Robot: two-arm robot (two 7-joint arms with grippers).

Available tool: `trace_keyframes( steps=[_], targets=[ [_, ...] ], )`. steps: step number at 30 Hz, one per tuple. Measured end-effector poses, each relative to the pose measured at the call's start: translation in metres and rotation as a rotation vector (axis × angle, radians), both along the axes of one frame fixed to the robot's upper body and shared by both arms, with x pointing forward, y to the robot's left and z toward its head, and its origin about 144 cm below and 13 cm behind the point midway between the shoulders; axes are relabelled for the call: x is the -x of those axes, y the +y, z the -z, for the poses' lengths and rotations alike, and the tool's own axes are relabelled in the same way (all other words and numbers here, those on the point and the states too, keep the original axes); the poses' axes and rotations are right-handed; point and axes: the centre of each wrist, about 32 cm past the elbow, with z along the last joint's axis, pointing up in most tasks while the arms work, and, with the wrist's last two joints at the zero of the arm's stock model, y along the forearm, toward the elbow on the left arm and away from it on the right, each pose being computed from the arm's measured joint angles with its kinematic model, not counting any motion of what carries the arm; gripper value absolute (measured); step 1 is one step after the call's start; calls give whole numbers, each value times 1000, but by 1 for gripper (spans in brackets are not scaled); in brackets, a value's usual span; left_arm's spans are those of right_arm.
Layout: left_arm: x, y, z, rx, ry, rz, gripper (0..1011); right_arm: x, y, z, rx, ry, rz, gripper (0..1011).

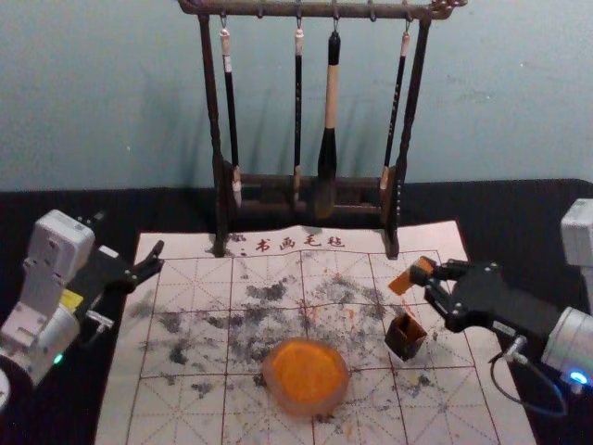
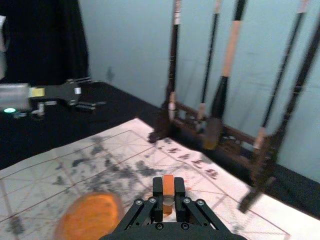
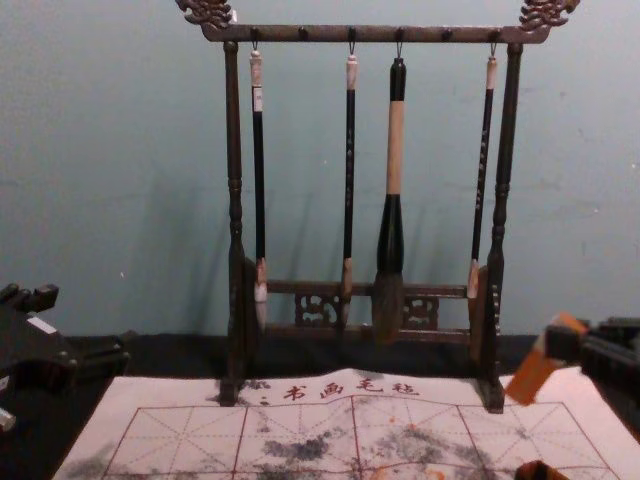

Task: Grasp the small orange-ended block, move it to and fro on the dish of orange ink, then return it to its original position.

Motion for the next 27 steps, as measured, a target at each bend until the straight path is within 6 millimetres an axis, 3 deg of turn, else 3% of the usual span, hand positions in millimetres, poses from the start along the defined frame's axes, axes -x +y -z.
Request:
trace_keyframes(
  steps=[13,27],
  targets=[
    [0,0,0,0,0,0,1001,-11,31,-7,99,51,-186,91],
    [0,0,0,0,0,0,1001,-21,52,-17,228,58,-349,90]
  ],
)
